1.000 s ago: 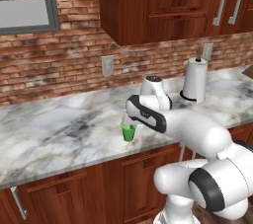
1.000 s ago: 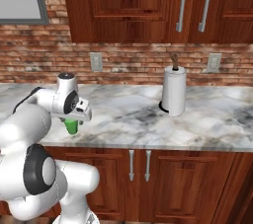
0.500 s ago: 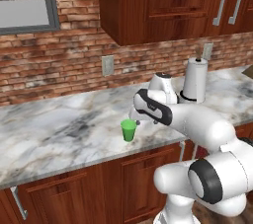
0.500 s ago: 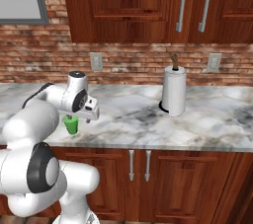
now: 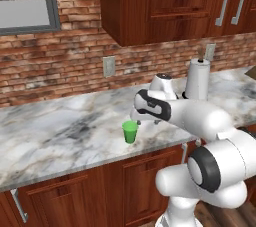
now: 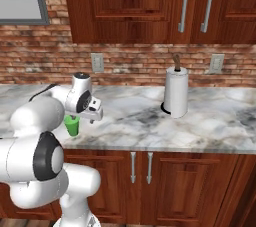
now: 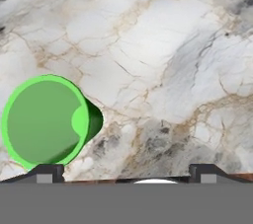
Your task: Place the pitcher and cup on the dining counter for serving.
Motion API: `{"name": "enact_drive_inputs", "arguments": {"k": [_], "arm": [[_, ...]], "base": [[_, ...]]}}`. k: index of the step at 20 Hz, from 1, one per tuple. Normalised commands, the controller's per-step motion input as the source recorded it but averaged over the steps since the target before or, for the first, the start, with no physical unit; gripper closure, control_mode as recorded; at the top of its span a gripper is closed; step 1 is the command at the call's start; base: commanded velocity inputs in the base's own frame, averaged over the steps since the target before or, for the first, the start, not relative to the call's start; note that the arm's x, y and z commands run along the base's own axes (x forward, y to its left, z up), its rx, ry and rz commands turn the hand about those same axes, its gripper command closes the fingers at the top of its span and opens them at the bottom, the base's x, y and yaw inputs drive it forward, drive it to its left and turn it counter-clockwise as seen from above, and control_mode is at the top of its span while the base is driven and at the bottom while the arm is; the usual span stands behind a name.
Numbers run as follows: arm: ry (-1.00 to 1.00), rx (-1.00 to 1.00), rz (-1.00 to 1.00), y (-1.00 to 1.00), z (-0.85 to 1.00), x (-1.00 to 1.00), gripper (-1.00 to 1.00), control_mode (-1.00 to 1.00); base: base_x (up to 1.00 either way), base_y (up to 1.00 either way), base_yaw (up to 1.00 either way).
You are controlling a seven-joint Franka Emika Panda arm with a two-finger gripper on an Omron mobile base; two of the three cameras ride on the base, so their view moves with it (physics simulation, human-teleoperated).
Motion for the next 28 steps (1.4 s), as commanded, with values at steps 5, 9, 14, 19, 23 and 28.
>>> {"name": "enact_drive_inputs", "arguments": {"k": [5,9,14,19,23,28], "arm": [[0.00,0.00,0.00,0.00,-0.21,0.08,-1.00,-1.00],[0.00,0.00,0.00,0.00,-0.30,0.00,-1.00,-1.00],[0.00,-0.01,0.00,0.08,-0.11,0.00,-1.00,-1.00],[0.00,0.00,-0.01,0.16,-0.01,0.03,-1.00,-1.00],[0.00,0.00,-0.07,0.11,0.13,0.00,-1.00,-1.00],[-0.03,0.00,-0.01,0.01,0.18,0.00,-1.00,-1.00]], "base": [[0.00,0.00,0.00],[0.00,0.00,0.00],[0.00,0.00,0.00],[0.00,0.00,0.00],[0.00,0.00,0.00],[0.00,0.00,0.00]]}}
